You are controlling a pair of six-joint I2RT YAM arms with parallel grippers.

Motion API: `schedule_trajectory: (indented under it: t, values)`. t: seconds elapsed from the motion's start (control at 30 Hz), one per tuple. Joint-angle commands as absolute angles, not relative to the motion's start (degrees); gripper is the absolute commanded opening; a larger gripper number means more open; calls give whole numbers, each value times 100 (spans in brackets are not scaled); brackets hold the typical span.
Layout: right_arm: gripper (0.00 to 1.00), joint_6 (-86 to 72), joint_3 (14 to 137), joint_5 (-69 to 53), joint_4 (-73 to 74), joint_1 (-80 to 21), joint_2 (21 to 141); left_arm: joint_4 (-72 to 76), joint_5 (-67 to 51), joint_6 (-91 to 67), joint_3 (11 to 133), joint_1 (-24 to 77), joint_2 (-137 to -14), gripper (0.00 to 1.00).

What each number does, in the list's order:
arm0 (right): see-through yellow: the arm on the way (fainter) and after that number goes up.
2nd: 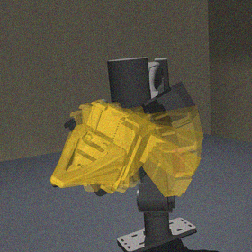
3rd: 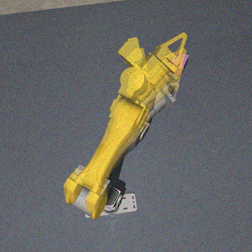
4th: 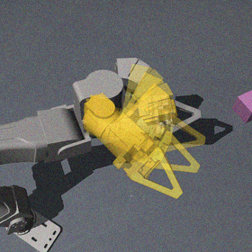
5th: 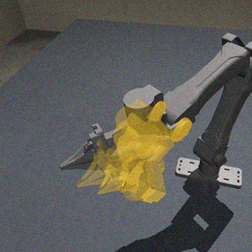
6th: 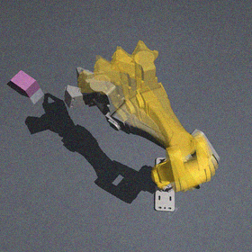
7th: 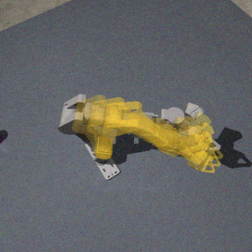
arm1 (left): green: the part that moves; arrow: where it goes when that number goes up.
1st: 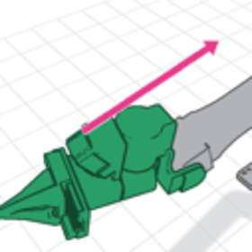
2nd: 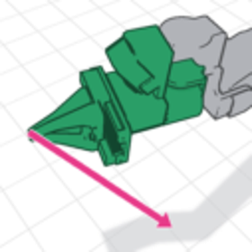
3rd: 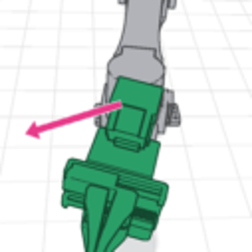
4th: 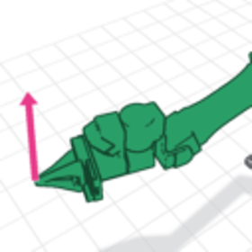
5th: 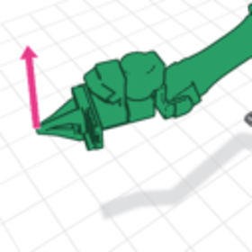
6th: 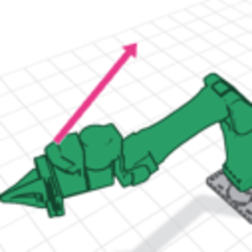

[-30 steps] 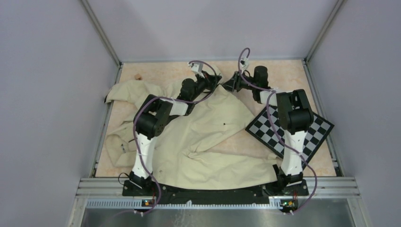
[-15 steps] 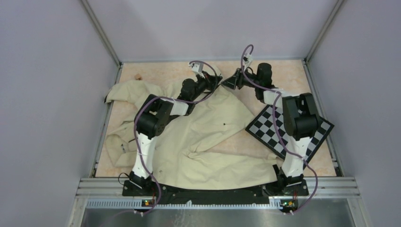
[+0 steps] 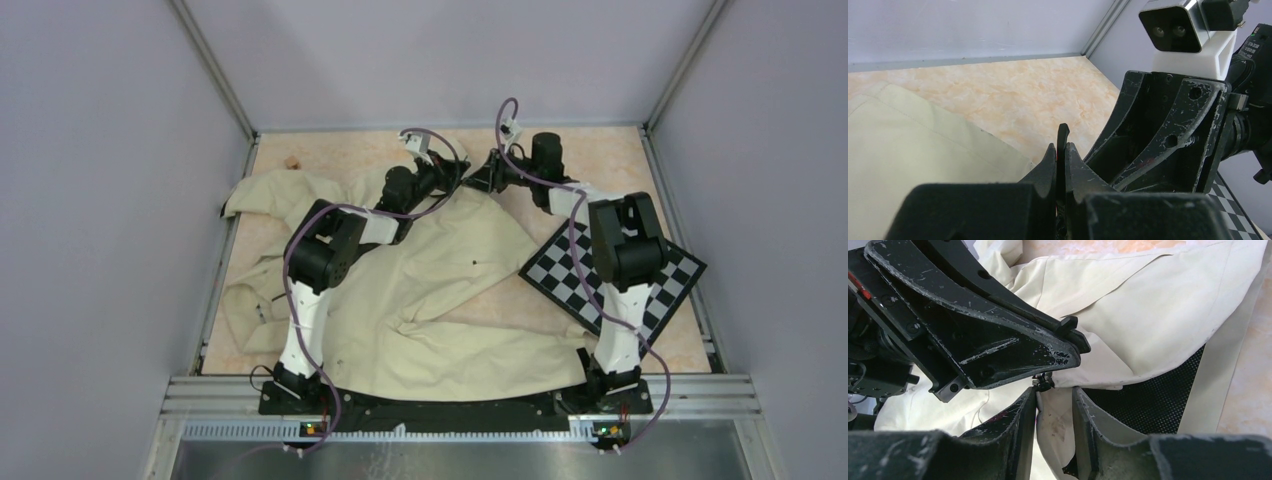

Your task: Zip up the jacket

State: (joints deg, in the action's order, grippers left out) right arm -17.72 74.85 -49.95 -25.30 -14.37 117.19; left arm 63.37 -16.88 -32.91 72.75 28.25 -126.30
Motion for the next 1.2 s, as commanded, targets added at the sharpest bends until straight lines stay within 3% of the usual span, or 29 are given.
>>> schedule_trajectory:
  t: [0.0,0.07,0.17,0.47,0.67,1.17]
  values:
    - [31,-1571,7747,-5046,-2525,-1512,11791,6768,-1775,-3335,7417,2851,-12603,0]
    - [24,-1686,7739,-5110,-2655,-1519,11805,6786,-1784,-3340,7417,2850,-12607,0]
    - [0,-2034,7694,-5046,-2978,-1515,11784,6826,-1784,-3359,7386,2850,-12603,0]
    - [0,-4436,6394,-3983,-5810,-970,11338,7350,-1662,-3490,6938,2866,-12553,0]
    - [0,-5381,6161,-3857,-7004,-726,11784,7785,-1401,-3554,6583,3001,-12560,0]
    - [0,-6116,5992,-3599,-8022,-546,12286,8160,-159,-3434,5341,3147,-11839,0]
